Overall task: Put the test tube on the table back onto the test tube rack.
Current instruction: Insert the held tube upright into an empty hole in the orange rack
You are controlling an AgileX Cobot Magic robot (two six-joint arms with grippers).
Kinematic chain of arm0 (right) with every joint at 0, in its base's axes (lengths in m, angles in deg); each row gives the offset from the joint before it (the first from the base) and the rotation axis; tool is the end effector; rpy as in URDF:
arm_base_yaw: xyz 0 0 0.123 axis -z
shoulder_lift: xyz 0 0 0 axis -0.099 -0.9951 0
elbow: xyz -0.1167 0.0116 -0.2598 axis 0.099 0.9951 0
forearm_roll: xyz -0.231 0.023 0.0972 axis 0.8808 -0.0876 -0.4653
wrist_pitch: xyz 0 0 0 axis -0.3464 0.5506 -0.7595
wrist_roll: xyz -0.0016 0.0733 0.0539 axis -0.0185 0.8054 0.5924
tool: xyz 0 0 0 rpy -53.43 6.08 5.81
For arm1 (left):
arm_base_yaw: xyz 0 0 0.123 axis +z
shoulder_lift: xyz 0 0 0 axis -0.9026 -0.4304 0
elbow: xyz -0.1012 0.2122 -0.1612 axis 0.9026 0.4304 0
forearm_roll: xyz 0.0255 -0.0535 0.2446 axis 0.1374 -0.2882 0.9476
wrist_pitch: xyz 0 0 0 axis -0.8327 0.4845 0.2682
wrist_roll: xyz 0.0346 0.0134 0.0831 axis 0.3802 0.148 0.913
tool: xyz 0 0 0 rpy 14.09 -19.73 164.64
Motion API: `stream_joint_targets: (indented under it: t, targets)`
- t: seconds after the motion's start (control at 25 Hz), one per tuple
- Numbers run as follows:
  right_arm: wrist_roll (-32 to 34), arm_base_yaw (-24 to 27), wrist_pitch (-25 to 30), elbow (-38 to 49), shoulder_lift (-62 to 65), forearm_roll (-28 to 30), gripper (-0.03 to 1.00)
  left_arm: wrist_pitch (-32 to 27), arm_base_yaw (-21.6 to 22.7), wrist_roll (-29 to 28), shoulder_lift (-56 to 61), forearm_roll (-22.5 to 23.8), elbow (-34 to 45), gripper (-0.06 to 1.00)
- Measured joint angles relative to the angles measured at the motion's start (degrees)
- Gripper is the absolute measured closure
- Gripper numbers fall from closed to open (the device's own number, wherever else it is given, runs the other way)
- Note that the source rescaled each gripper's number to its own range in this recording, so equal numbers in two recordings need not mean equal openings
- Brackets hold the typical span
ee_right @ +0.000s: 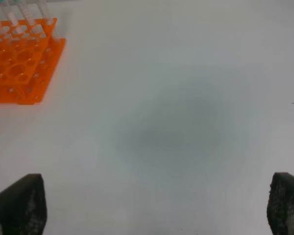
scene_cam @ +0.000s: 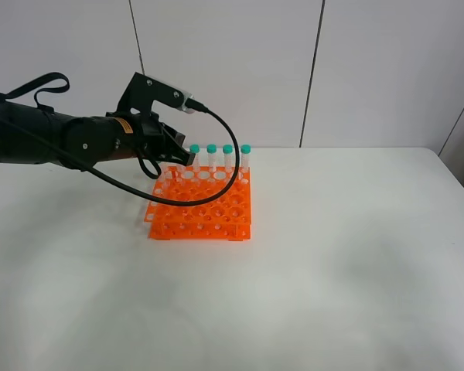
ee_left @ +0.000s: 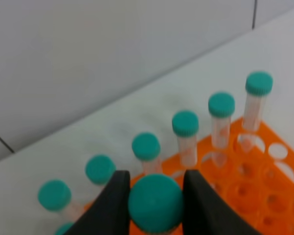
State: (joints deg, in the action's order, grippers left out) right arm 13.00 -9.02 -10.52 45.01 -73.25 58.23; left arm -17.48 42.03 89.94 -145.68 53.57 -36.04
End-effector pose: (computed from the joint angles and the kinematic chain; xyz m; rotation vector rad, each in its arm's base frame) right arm -0.0042 0.0009 0.2815 -0.0399 1.9936 0.0674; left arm 0.3654 -0.1499 0.2096 0.5836 1.9547 -0.1107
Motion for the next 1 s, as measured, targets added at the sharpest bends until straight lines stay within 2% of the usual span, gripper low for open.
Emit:
stream_joint_targets:
  t: [0.44, 0.68, 1.0]
  targets:
    - [0.00, 0.00, 0.00, 0.00, 0.00, 0.00, -0.01, 0.95, 0.17, 0.19, -2.68, 0.00, -1.07, 0.94]
    - [0.00, 0.00, -0.06, 0.00, 0.00, 0.00, -0.01, -6.41, 0.62, 1.57, -2.68, 0.01, -7.45, 0.94]
    - [0.00, 0.00, -0.06, 0.00, 0.00, 0.00, -0.01, -9.33, 3.51, 2.62, -4.56, -0.18, -8.26, 0.94]
